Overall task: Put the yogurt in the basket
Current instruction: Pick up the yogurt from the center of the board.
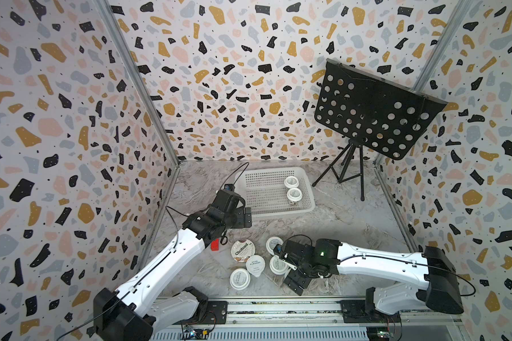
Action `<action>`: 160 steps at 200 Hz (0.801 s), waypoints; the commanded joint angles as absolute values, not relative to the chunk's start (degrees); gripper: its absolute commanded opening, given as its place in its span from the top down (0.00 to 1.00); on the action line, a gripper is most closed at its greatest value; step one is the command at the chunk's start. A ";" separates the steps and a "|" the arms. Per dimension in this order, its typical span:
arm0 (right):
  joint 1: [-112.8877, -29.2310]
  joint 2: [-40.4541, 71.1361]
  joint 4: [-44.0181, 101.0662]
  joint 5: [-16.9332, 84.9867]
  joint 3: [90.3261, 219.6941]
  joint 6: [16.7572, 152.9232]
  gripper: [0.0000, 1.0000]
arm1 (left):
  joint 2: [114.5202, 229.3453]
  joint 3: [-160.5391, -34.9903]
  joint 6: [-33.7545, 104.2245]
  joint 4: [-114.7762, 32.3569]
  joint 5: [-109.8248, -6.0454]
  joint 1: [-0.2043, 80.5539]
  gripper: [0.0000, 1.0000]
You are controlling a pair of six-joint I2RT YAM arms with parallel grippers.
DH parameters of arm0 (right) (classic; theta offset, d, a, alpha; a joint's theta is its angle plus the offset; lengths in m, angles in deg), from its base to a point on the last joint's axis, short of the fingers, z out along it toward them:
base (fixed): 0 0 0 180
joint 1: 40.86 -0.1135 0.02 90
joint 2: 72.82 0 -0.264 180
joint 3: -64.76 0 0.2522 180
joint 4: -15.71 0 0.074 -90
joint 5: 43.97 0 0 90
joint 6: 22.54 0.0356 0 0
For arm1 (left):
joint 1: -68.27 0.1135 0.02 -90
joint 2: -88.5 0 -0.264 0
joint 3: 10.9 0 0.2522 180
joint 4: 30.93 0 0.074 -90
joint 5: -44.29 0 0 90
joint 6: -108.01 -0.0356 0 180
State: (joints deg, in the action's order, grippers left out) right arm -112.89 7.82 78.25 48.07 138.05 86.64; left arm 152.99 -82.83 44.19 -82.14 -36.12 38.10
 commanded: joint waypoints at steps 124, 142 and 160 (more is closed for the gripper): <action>-110.91 7.99 76.32 52.97 134.27 86.82 0.09 | 151.12 -81.88 44.28 -81.96 -35.48 38.29 0.00; -109.63 7.59 76.28 52.92 133.57 86.40 0.09 | 151.05 -81.88 44.36 -81.96 -35.49 38.30 0.00; -108.43 7.03 76.24 52.84 133.04 85.87 0.10 | 151.08 -81.85 44.37 -81.94 -35.51 38.27 0.00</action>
State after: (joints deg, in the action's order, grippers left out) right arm -109.96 8.17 74.27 50.58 134.64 86.59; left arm 152.03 -82.50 44.23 -82.21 -35.58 38.10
